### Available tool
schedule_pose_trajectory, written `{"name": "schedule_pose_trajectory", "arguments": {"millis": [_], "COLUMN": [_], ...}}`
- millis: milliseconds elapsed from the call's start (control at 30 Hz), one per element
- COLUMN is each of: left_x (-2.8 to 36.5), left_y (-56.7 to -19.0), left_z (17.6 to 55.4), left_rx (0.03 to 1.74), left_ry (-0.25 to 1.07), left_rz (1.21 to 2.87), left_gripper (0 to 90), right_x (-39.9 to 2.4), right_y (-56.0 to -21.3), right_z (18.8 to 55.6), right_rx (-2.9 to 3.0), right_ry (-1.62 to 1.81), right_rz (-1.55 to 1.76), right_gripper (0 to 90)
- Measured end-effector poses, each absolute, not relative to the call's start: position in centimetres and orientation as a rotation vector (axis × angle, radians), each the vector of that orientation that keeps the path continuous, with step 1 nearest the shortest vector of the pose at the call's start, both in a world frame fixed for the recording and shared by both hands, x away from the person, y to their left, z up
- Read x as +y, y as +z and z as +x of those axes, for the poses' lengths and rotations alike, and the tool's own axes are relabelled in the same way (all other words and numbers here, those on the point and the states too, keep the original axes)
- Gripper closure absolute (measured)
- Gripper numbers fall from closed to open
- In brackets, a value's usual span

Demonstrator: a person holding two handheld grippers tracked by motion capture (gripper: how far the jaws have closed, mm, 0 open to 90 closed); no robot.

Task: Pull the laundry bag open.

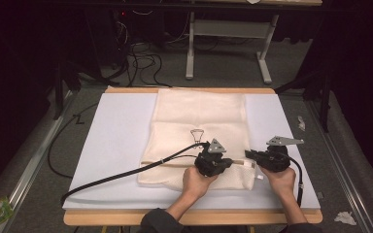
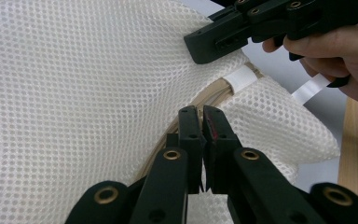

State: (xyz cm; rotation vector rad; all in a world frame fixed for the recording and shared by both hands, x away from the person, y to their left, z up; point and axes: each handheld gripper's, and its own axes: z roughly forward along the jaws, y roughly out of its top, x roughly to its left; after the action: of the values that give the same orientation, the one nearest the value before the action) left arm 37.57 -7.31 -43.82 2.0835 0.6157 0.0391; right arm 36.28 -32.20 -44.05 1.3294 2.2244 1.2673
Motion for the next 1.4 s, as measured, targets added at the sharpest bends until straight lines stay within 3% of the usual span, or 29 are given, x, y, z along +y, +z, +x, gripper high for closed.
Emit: {"name": "schedule_pose_trajectory", "arguments": {"millis": [1400], "left_x": [-6.2], "left_y": [-44.2], "left_z": [37.6], "left_rx": [0.640], "left_ry": [0.021], "left_rz": [2.055], "left_gripper": [87.1], "right_x": [-32.0], "right_y": [-44.2], "right_z": [36.2], "right_rx": [2.237], "right_ry": [1.250], "right_rz": [1.312], "right_gripper": [88.0]}}
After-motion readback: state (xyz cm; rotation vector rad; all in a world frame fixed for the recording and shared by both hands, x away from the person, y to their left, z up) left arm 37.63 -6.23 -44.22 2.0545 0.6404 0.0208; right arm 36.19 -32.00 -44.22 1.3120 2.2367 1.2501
